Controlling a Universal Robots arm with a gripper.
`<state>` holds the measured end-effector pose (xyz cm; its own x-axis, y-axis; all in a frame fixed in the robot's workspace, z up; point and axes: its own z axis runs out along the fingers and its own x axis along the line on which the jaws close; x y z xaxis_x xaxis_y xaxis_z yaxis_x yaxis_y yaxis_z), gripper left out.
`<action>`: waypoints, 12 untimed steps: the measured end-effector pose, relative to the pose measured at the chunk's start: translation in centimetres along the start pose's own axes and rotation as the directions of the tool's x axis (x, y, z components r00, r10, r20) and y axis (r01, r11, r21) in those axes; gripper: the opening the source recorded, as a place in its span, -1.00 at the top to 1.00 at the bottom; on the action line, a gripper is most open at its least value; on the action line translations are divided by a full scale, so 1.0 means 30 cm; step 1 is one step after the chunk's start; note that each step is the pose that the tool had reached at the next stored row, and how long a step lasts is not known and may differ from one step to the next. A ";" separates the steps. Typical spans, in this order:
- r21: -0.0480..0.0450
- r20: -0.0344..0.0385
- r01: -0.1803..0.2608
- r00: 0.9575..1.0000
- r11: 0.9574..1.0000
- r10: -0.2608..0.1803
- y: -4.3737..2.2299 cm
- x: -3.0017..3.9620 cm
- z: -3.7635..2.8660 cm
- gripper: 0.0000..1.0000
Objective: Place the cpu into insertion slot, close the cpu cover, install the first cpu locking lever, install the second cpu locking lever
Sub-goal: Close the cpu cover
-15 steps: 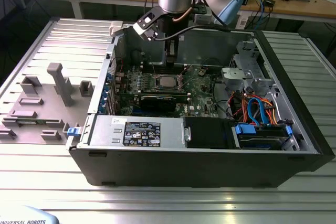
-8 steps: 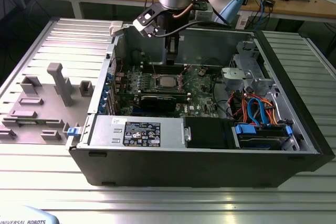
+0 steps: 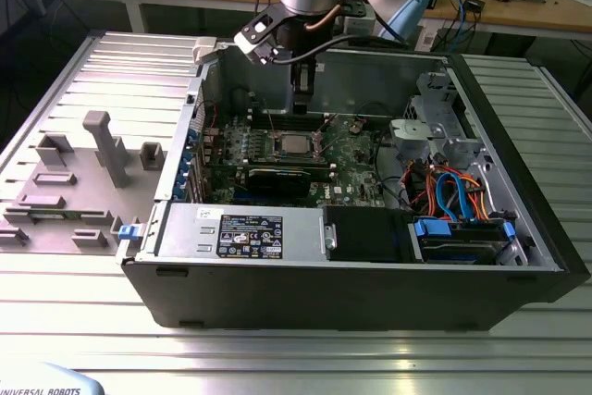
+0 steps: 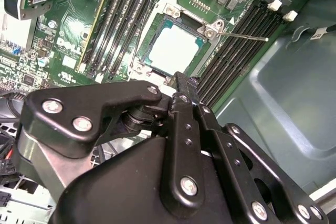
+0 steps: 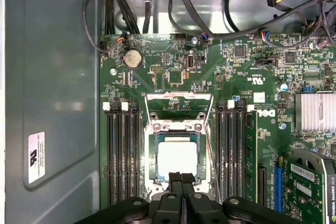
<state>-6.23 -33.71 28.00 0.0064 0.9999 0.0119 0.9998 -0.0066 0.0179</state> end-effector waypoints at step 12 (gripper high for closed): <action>0.002 0.000 0.000 1.000 1.000 0.000 0.042 0.000 -0.008 0.79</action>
<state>-4.99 -33.71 28.26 0.0063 0.9999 0.0117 0.9998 -0.0065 0.0161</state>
